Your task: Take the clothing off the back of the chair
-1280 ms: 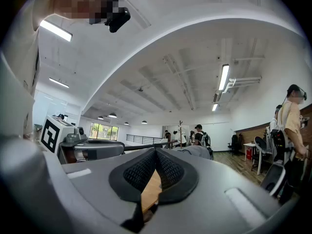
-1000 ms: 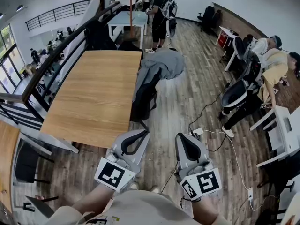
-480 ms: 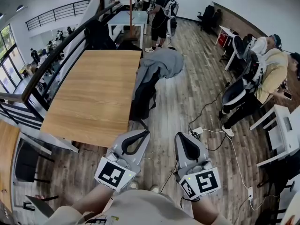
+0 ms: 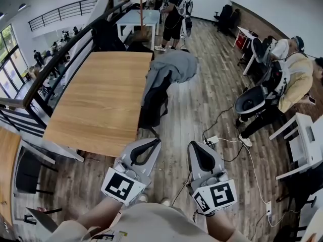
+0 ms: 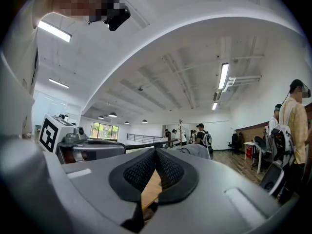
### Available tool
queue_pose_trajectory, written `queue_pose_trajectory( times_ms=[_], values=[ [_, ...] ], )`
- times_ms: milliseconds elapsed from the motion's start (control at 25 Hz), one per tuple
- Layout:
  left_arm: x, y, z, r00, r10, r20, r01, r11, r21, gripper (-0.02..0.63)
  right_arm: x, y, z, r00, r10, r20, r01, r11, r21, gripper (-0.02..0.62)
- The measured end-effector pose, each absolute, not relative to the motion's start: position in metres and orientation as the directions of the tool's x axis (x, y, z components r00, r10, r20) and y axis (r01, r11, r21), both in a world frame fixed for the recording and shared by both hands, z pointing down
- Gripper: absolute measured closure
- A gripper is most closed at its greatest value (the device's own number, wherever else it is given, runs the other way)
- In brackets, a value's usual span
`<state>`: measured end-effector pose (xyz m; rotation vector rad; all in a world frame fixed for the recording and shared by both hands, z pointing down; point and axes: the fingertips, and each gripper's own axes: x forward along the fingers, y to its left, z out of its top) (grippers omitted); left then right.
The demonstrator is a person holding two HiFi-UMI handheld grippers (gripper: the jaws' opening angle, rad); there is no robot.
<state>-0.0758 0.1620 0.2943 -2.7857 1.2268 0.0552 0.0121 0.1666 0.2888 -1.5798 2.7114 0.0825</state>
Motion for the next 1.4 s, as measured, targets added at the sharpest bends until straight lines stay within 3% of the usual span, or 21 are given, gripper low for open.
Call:
queue_pose_trajectory(
  times_ms=[1400],
  values=[
    [0.015,0.162,0.307,0.618,-0.785,-0.041,-0.786,-0.613,-0.082,0.604,0.102,0.155,0.309,-0.578,-0.815,-0.036,-0.816,0.578,-0.007,0.594]
  ],
)
